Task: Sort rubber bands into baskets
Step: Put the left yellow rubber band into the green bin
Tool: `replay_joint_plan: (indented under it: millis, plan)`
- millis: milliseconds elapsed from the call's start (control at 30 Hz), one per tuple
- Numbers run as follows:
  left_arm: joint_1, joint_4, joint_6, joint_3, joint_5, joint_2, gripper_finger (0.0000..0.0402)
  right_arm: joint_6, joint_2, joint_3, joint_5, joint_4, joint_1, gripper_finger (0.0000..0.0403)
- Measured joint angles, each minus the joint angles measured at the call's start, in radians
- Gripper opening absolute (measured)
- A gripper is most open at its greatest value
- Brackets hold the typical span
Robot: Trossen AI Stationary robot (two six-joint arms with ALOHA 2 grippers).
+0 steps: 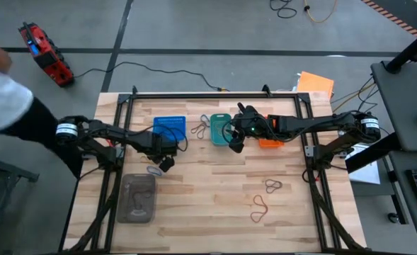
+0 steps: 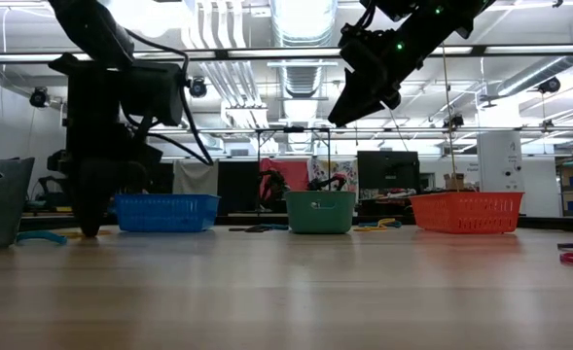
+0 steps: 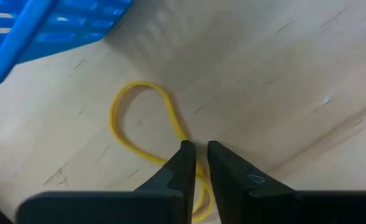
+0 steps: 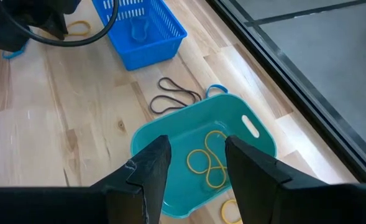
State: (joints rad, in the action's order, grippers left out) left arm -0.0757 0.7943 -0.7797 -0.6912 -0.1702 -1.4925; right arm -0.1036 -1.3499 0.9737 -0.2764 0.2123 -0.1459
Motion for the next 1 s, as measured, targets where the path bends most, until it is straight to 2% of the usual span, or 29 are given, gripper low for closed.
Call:
replay_joint_plan:
  millis: [133,533,700,867,1000]
  plan:
    - [0.001,-0.007,0.018,0.0,0.005,0.0,0.0003,0.0,0.0,-0.003,0.0,0.0,0.0,0.0151]
    - [0.066,-0.056,0.195,-0.019,0.067,0.001,0.0,-0.008,0.0,-0.029,0.0,-0.003,0.0,0.0151]
    - [0.077,-0.053,0.248,-0.059,0.057,0.005,0.0,-0.008,0.0,-0.029,0.0,-0.009,0.0,0.0151]
    - [0.059,0.04,0.118,-0.079,0.003,0.006,0.0,-0.013,0.0,-0.029,0.0,-0.008,0.0,0.0151]
    - [0.047,0.07,0.018,-0.074,-0.003,0.006,0.0,-0.014,0.0,-0.029,0.0,-0.008,0.0,0.0151]
